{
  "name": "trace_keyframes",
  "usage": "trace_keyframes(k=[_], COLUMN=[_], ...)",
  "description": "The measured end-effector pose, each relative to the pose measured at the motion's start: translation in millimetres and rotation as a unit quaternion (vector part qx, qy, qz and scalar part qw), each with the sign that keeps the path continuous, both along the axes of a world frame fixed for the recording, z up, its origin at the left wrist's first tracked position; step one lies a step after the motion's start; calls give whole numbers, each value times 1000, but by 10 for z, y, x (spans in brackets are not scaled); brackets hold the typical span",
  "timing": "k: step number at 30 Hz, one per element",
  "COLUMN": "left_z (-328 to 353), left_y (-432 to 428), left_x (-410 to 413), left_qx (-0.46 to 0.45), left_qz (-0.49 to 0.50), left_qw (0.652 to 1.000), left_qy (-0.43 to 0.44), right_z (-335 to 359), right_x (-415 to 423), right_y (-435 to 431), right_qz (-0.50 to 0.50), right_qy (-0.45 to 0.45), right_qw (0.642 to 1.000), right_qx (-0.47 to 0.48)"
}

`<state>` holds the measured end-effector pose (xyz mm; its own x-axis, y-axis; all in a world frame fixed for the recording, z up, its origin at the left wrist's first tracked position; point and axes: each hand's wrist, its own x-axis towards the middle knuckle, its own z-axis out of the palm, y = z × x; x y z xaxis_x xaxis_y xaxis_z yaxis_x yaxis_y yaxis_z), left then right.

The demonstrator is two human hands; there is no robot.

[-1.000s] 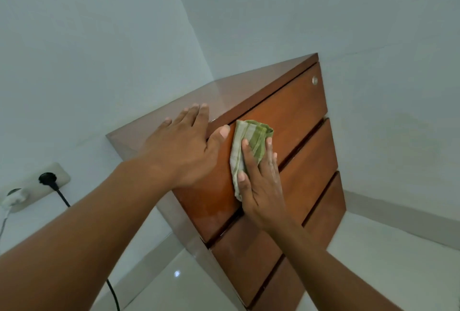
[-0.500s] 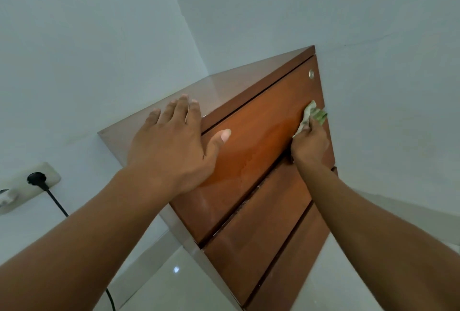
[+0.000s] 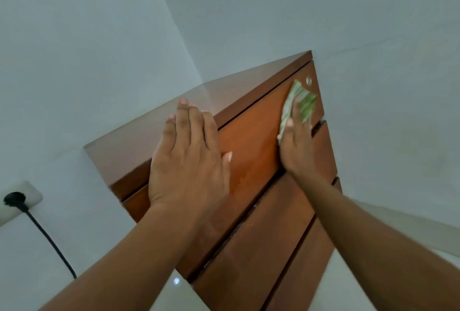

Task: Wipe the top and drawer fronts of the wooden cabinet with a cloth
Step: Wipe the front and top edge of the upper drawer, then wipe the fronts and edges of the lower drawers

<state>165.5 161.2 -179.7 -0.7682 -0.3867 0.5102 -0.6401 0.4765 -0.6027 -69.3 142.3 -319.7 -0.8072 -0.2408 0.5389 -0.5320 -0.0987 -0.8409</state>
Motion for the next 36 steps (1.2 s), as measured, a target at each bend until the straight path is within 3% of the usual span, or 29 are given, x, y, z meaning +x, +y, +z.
trace_keyframes(k=[6, 8, 11, 13, 15, 17, 18, 20, 23, 26, 30, 33, 36], left_z=[-38, -50, -71, -91, -140, -257, -353, -626, -1073, -1471, -1815, -1890, -1869], left_y=[-6, 6, 19, 25, 33, 49, 66, 70, 69, 132, 245, 335, 433], left_x=[-36, -42, -39, -13, 60, 196, 290, 523, 864, 1107, 1258, 1262, 1177], left_qx=[-11, -7, 1, 8, 10, 15, 18, 24, 57, 104, 153, 199, 229], left_qz=[13, 11, -1, -12, -32, -54, -64, -81, -96, -107, -96, -72, -56], left_qw=[1000, 1000, 999, 999, 999, 998, 998, 996, 993, 988, 982, 977, 971], left_qy=[14, 24, 37, 37, 27, 11, -2, -30, -46, -45, -53, -26, 37], right_z=[-79, -63, -9, -1, -25, -64, -96, -199, -313, -348, -204, -156, -204], right_x=[-578, -512, -319, -133, 47, 278, 412, 652, 955, 1157, 1431, 1578, 1651], right_y=[98, 183, 330, 446, 577, 724, 798, 896, 983, 984, 961, 919, 862], right_qz=[-56, -75, -88, -94, -64, 86, 152, 236, 304, 310, 208, 128, 82], right_qy=[-202, -225, -231, -291, -449, -582, -604, -616, -618, -571, -448, -247, -46], right_qw=[973, 963, 965, 952, 883, 761, 719, 674, 650, 706, 842, 953, 994], right_qx=[96, 125, 90, 20, -122, -273, -308, -333, -321, -282, -218, -118, -47])
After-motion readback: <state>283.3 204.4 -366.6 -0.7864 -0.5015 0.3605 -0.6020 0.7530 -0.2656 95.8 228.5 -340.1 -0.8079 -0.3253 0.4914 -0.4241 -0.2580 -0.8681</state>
